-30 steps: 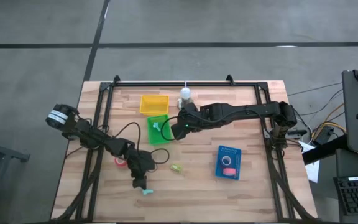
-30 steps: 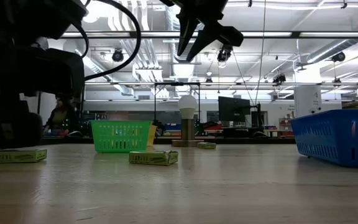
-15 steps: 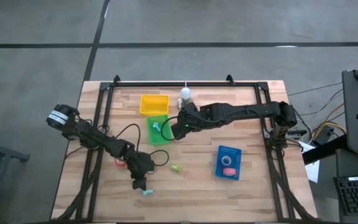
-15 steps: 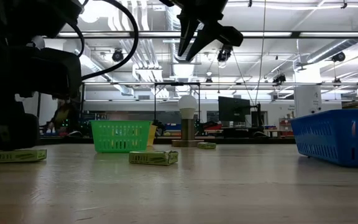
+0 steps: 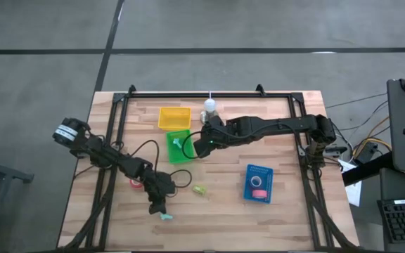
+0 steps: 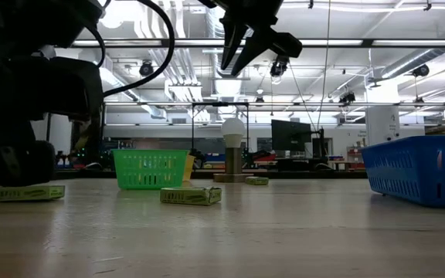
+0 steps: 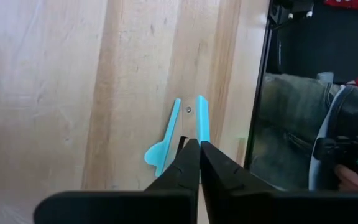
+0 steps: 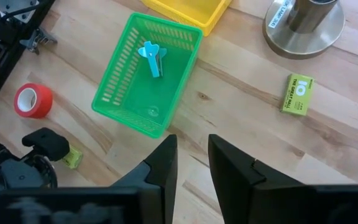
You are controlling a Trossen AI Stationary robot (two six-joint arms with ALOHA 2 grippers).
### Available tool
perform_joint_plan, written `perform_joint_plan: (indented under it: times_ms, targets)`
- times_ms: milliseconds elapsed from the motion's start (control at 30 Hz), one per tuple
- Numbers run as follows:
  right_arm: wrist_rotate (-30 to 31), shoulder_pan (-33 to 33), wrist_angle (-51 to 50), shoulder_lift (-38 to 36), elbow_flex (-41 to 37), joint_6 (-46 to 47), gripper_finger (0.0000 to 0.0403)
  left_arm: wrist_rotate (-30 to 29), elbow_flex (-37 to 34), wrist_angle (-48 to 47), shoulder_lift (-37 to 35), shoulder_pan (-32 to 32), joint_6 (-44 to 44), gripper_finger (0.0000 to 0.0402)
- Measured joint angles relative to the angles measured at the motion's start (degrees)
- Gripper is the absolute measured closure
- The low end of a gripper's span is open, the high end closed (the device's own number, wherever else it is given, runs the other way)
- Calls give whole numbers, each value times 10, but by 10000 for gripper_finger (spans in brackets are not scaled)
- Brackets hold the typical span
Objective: Pick and place Stapler, Stapler remover, tape
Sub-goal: Put the light blue staple remover into the green bin
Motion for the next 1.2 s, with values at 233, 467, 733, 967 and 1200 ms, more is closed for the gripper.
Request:
perform_joint_plan:
  times_ms: [233, 467, 733, 967, 1200]
  targets:
    - [0, 0, 0, 0, 0, -3, 334, -4, 0, -2, -14, 27, 19, 399]
    - [0, 0, -26, -1, 0, -7, 329, -10, 0, -28, -60, 91, 38, 400]
    - [7, -1, -67, -16, 0, -7, 331, -37, 0, -71, -151, 204, 74, 401]
    - [30, -1, -67, -25, 0, -7, 343, -90, 0, -95, -189, 322, 89, 401]
    - [45, -1, -66, -25, 0, -15, 341, -93, 0, -101, -151, 399, 112, 398]
